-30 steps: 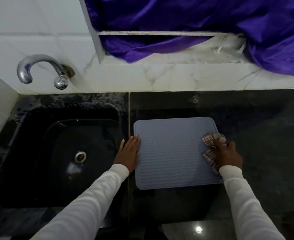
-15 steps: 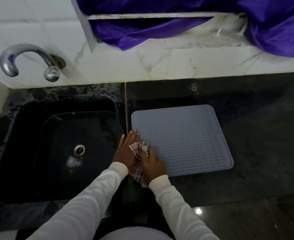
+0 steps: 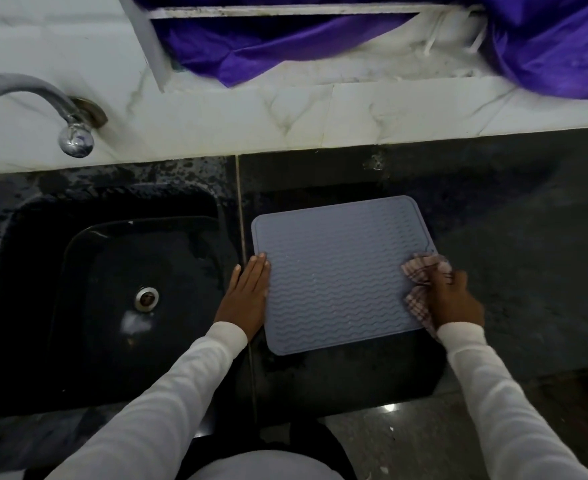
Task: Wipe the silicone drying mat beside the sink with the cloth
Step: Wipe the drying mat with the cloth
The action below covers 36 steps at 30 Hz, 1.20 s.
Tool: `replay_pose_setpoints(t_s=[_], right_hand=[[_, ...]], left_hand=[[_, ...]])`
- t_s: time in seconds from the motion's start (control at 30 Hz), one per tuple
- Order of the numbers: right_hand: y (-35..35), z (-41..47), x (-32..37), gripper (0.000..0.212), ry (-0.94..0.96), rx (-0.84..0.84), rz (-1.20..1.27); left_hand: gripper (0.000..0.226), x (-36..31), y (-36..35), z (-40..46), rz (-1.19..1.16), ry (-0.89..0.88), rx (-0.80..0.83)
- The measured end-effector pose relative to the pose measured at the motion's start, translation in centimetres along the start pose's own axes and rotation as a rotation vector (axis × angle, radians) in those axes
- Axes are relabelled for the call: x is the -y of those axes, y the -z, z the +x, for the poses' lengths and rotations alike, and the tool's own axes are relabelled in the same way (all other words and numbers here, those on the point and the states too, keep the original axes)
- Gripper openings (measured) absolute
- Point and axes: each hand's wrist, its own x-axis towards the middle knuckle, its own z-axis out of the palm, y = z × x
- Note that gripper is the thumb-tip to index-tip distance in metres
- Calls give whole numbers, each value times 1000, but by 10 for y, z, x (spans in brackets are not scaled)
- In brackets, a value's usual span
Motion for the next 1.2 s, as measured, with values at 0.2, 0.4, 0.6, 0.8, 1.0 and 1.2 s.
replay_pose_setpoints(t_s=[0.2,0.4,0.6,0.8,1.0,1.2], right_hand=[[-8,19,-28,45,-48,-48,22],[23,6,41,36,21,-94,297],[14,-11,211,39,477,57,248],[-34,-15,247,53,544,138,135],[-33,28,177,52,507,104,32],[-18,86,73,49,211,43,29]], left_hand=[[58,0,1,-2,-46,6,10],[59,0,13,3,-52,-18,-19],[68,9,37,30,-52,-20,25],[73,12,31,32,-44,66,86],[79,13,26,28,64,66,116],[76,12,25,29,34,74,103]])
